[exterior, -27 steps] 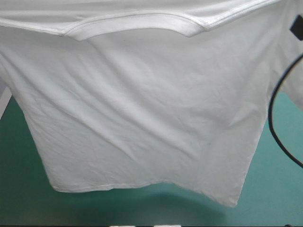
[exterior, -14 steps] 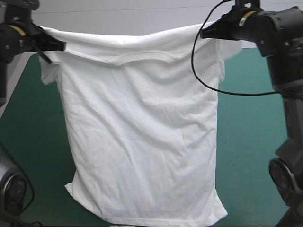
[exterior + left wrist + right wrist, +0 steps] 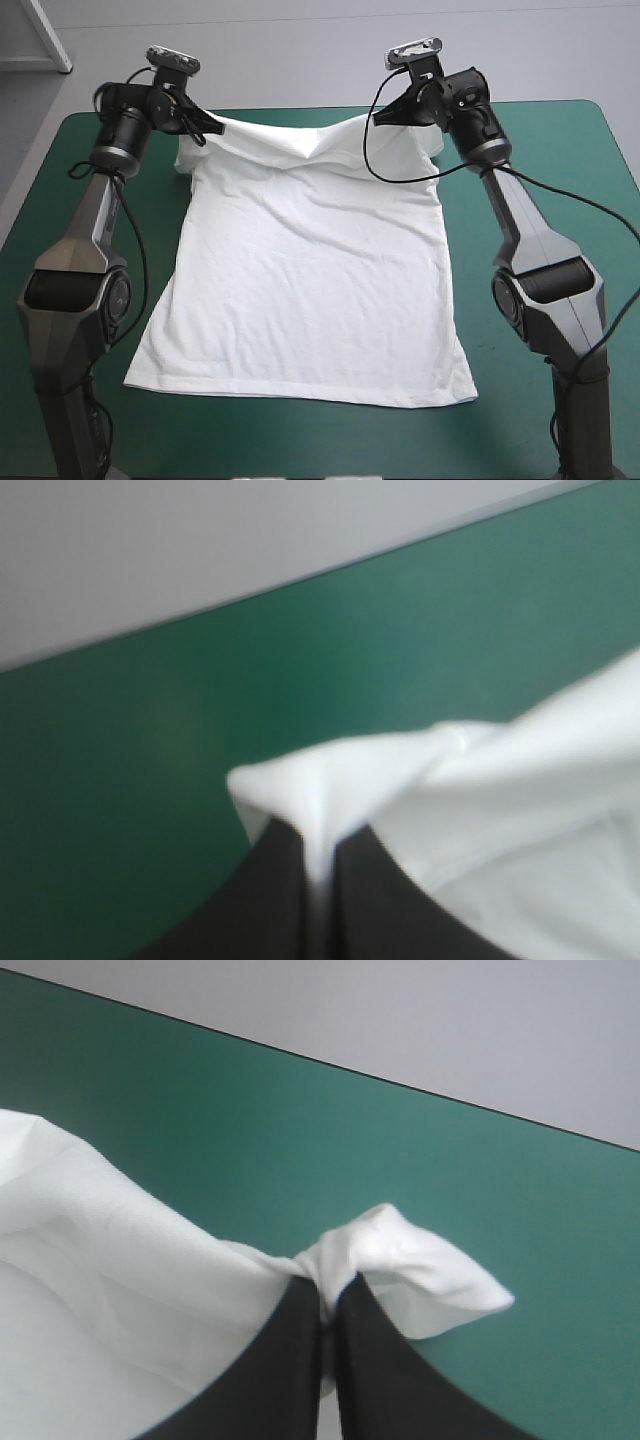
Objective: Fold the cloth
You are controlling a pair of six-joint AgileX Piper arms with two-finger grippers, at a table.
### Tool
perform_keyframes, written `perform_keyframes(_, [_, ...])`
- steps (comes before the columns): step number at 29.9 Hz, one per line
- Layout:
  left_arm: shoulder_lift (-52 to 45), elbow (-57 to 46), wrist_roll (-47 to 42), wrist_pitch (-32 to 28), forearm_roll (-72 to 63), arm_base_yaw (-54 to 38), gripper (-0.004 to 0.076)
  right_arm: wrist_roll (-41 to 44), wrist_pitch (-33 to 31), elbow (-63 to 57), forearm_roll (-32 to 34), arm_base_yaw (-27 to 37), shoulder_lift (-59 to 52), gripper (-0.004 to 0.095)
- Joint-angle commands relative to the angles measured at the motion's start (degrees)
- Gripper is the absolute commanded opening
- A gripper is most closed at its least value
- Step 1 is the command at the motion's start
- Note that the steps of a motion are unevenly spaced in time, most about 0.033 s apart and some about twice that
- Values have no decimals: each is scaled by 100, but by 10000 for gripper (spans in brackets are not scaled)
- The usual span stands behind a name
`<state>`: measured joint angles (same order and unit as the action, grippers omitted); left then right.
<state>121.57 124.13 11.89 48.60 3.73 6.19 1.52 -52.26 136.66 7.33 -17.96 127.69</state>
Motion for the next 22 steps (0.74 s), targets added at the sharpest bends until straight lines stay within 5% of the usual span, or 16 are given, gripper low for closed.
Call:
perform_keyframes(1, [105, 132, -191, -774, 128, 13, -8, 310, 811, 140, 122, 40, -2, -10])
perform_keyframes(5, [458, 132, -483, -761, 59, 13, 66, 493, 750, 140, 109, 42, 320, 226])
perform_keyframes(9, [458, 145, -521, -574, 109, 13, 295, 493, 471, 126, 130, 42, 302, 676])
perform_keyframes(11, [372, 198, -509, -341, 109, 13, 389, 453, 320, 126, 130, 42, 163, 808])
perform_keyframes(16, [-17, 648, -509, 427, 109, 13, 434, 453, -104, 126, 130, 42, -411, 818])
perform_keyframes(22, [-621, 1225, -509, 2011, 109, 13, 434, 402, -1222, 126, 142, 42, -1288, 757])
